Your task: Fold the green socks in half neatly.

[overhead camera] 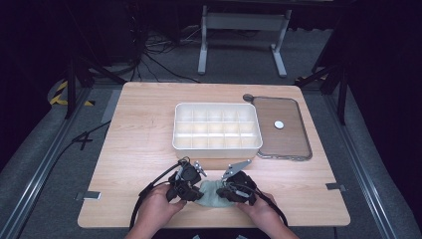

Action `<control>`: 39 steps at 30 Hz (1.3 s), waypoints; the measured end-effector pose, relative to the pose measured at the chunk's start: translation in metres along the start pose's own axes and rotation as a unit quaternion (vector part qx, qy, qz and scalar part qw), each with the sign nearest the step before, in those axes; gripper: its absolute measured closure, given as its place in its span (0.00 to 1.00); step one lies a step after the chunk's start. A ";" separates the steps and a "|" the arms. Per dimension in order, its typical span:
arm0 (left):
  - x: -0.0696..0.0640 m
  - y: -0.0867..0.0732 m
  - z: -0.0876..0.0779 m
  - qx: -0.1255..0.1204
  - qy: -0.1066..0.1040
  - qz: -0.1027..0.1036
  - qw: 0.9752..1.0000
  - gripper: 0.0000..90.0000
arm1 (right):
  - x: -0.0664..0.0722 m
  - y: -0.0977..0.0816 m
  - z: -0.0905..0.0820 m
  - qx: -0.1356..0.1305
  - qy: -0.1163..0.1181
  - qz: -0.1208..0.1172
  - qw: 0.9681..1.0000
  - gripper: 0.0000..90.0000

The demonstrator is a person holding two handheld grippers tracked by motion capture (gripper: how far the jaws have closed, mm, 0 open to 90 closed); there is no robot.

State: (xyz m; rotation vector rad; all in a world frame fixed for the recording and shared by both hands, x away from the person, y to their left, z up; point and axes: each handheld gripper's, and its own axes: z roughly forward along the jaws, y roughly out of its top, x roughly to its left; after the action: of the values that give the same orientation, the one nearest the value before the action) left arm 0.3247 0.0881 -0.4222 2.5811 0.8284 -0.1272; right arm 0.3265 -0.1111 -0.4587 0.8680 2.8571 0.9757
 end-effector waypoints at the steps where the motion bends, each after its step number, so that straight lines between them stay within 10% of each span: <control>1: -0.001 0.000 -0.002 -0.008 -0.001 0.003 1.000 0.87 | 0.000 0.000 0.000 0.001 0.000 0.001 1.000 0.99; 12: -0.022 0.012 -0.001 -0.029 0.011 0.060 0.998 0.88 | 0.012 0.000 0.007 -0.016 0.022 0.011 1.000 0.97; 24: -0.011 0.011 -0.009 -0.008 0.007 0.028 1.000 0.88 | -0.011 -0.014 -0.030 -0.007 -0.005 0.046 0.999 0.95; 27: -0.013 0.014 -0.009 -0.008 0.008 0.031 0.999 0.88 | -0.015 -0.021 -0.024 0.031 -0.025 0.049 0.998 0.97; 39: -0.027 0.035 0.012 0.002 0.000 0.063 0.998 0.87 | -0.015 -0.028 -0.021 -0.006 -0.012 0.066 0.998 0.98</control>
State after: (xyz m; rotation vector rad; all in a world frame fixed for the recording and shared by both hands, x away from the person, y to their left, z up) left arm 0.3235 0.0431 -0.4144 2.6286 0.6637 -0.0927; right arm 0.3216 -0.1489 -0.4601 1.0719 2.8013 0.9849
